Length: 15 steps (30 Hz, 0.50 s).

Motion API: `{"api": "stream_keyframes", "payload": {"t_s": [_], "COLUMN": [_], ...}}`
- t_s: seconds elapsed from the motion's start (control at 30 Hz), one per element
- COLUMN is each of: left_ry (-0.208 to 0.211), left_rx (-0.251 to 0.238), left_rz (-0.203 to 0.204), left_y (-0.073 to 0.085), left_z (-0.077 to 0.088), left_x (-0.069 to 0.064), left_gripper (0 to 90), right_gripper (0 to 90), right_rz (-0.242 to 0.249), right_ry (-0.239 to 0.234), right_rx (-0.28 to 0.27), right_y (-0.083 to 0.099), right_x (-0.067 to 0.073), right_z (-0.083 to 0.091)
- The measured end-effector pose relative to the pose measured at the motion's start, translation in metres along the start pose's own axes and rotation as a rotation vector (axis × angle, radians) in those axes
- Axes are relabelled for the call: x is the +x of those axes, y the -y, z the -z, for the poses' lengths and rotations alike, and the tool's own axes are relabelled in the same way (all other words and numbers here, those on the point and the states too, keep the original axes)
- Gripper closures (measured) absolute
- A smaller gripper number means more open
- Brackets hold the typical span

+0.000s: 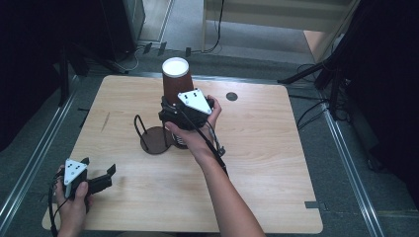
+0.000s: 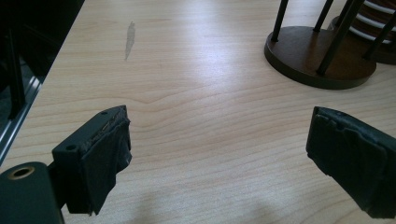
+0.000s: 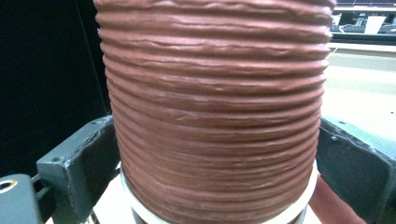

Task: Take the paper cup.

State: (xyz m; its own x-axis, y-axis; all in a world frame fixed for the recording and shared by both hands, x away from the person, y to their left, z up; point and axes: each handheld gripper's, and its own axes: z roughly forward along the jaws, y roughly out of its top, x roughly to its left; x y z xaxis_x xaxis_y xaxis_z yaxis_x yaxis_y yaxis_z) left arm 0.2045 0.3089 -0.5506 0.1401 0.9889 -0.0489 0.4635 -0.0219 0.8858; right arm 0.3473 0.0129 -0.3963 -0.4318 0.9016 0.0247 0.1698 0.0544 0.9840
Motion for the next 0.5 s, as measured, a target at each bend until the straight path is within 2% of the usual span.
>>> {"api": "stream_keyframes", "payload": {"t_s": [0.27,0.5], "left_ry": [0.000,0.005], "left_rx": [-0.001,0.007], "left_rz": [0.007,0.005], "left_y": [0.0005,0.0001], "left_z": [0.0005,0.0000], "left_x": [-0.0004,-0.0001], "left_gripper": [7.1,7.1], "right_gripper": [3.3,4.1], "right_rz": [-0.025,-0.048], "right_ry": [0.008,-0.015], "right_rx": [0.010,0.006], "right_y": [0.0013,0.0007], "right_x": [0.0007,-0.0025], "right_z": [-0.0045,-0.0038]}}
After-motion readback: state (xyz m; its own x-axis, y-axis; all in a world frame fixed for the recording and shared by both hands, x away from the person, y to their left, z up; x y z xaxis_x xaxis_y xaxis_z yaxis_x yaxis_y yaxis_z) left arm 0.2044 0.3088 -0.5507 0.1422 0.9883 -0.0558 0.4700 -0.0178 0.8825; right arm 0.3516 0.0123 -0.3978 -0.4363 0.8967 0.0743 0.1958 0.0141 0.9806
